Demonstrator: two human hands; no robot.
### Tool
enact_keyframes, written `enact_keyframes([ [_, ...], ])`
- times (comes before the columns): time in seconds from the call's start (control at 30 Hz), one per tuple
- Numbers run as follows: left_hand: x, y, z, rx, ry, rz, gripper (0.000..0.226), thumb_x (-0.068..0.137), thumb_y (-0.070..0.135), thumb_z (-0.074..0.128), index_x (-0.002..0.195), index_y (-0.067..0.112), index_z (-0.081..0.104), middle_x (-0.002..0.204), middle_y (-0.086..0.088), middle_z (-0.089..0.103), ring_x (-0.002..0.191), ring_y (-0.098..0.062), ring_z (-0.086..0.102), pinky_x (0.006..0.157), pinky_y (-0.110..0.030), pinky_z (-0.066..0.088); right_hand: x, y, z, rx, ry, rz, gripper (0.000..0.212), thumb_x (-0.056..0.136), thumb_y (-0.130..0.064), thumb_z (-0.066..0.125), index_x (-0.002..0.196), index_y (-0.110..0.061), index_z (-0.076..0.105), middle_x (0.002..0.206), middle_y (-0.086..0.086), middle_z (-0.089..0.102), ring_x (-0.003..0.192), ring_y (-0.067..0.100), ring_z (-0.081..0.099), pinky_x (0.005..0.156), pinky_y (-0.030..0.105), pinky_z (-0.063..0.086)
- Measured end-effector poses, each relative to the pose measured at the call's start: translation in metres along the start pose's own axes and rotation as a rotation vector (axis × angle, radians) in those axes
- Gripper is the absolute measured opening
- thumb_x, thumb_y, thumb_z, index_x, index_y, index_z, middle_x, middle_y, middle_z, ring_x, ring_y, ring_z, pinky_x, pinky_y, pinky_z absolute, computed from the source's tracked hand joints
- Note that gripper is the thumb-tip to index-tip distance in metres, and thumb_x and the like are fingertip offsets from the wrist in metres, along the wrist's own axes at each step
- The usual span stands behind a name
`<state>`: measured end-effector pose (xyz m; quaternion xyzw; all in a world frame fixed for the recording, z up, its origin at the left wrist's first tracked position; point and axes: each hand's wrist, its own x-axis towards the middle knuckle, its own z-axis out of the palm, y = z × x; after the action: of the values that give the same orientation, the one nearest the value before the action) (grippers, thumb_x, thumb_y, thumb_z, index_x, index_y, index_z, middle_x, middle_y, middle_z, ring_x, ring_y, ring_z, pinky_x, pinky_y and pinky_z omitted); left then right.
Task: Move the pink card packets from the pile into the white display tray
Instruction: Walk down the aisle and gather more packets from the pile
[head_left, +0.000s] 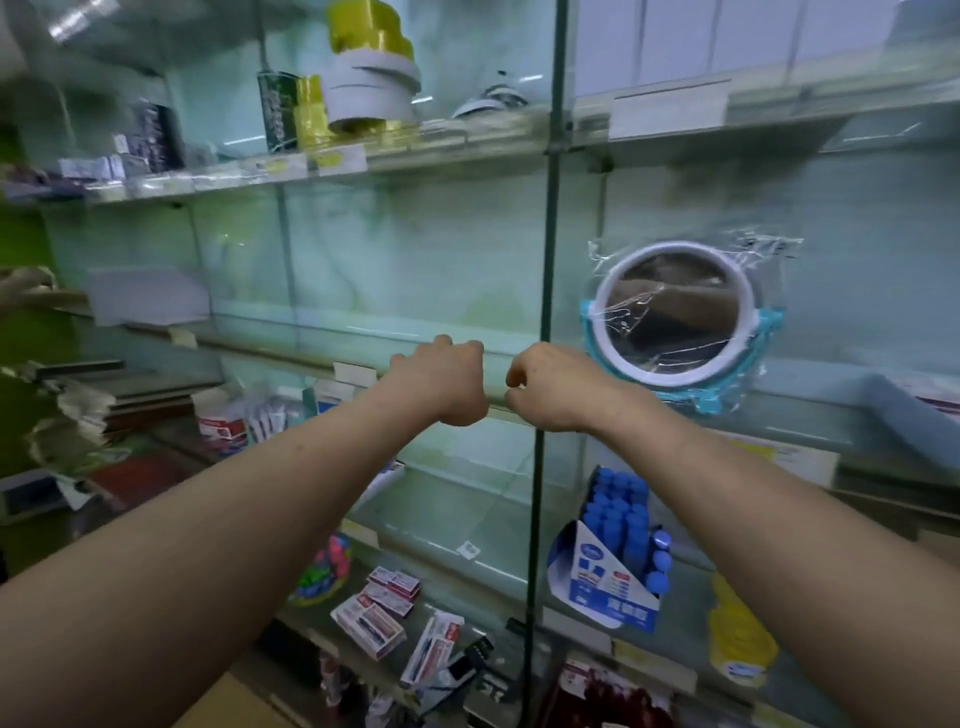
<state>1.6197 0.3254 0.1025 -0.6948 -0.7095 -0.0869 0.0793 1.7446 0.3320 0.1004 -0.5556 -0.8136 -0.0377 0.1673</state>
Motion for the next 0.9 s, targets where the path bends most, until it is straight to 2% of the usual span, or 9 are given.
enact_keyframes([
  [0.1, 0.011, -0.027, 0.001, 0.005, 0.011, -0.023, 0.058, 0.087, 0.025, 0.055, 0.141, 0.021, 0.033, 0.135, -0.010, 0.039, 0.123, -0.031, 0.044, 0.097, -0.045, 0.036, 0.020, -0.023, 0.006, -0.012, -0.002, 0.016, 0.032, 0.087, -0.018, 0.050, 0.117, -0.018, 0.060, 0.117, 0.004, 0.062, 0.104, 0.027, 0.057, 0.079, 0.031, 0.046],
  [0.3, 0.040, -0.076, 0.009, -0.007, 0.007, -0.076, 0.053, 0.087, 0.024, 0.054, 0.137, 0.020, 0.037, 0.130, -0.010, 0.040, 0.121, -0.031, 0.044, 0.094, -0.043, 0.037, 0.060, -0.052, 0.019, -0.024, -0.039, 0.014, 0.034, 0.088, -0.011, 0.048, 0.120, -0.011, 0.058, 0.119, 0.007, 0.060, 0.107, 0.027, 0.057, 0.086, 0.034, 0.049],
  [0.43, 0.065, -0.105, 0.015, 0.000, 0.001, -0.095, 0.052, 0.087, 0.024, 0.054, 0.137, 0.019, 0.036, 0.130, -0.010, 0.040, 0.120, -0.031, 0.045, 0.094, -0.043, 0.038, 0.094, -0.068, 0.032, -0.028, -0.050, 0.015, 0.034, 0.089, -0.013, 0.048, 0.122, -0.011, 0.056, 0.120, 0.009, 0.059, 0.109, 0.029, 0.054, 0.081, 0.032, 0.046],
  [0.5, 0.080, -0.118, 0.017, -0.002, 0.010, -0.099, 0.056, 0.088, 0.025, 0.054, 0.140, 0.020, 0.034, 0.133, -0.010, 0.039, 0.121, -0.031, 0.045, 0.095, -0.043, 0.038, 0.110, -0.075, 0.038, -0.017, -0.054, 0.012, 0.026, 0.088, -0.014, 0.049, 0.113, -0.010, 0.059, 0.111, 0.008, 0.060, 0.104, 0.030, 0.054, 0.077, 0.031, 0.045],
  [0.57, 0.097, -0.131, 0.020, 0.011, 0.020, -0.099, 0.059, 0.088, 0.027, 0.055, 0.142, 0.021, 0.031, 0.136, -0.010, 0.037, 0.122, -0.031, 0.044, 0.096, -0.044, 0.038, 0.130, -0.081, 0.046, -0.033, -0.048, 0.004, 0.006, 0.087, -0.013, 0.049, 0.086, -0.012, 0.055, 0.087, 0.004, 0.056, 0.091, 0.030, 0.052, 0.063, 0.029, 0.040],
  [0.6, 0.106, -0.138, 0.022, 0.022, 0.020, -0.099, 0.060, 0.088, 0.028, 0.056, 0.142, 0.021, 0.031, 0.137, -0.010, 0.037, 0.123, -0.031, 0.044, 0.097, -0.044, 0.038, 0.142, -0.084, 0.050, -0.039, -0.047, 0.000, 0.008, 0.087, -0.014, 0.049, 0.079, -0.013, 0.051, 0.079, 0.003, 0.051, 0.085, 0.029, 0.050, 0.057, 0.028, 0.036],
  [0.77, 0.155, -0.172, 0.028, 0.058, 0.017, -0.093, 0.060, 0.088, 0.028, 0.055, 0.142, 0.020, 0.031, 0.137, -0.011, 0.037, 0.123, -0.032, 0.043, 0.098, -0.044, 0.038, 0.205, -0.100, 0.065, -0.039, -0.036, 0.005, 0.023, 0.086, -0.010, 0.050, 0.067, -0.013, 0.037, 0.071, 0.004, 0.044, 0.078, 0.029, 0.044, 0.048, 0.028, 0.024],
  [0.9, 0.194, -0.201, 0.033, 0.052, 0.021, -0.084, 0.059, 0.088, 0.027, 0.054, 0.142, 0.020, 0.031, 0.137, -0.011, 0.038, 0.123, -0.032, 0.042, 0.098, -0.044, 0.037, 0.253, -0.115, 0.077, -0.041, -0.035, -0.008, 0.018, 0.086, -0.011, 0.052, 0.072, -0.014, 0.041, 0.073, 0.003, 0.045, 0.080, 0.028, 0.047, 0.048, 0.028, 0.025],
])
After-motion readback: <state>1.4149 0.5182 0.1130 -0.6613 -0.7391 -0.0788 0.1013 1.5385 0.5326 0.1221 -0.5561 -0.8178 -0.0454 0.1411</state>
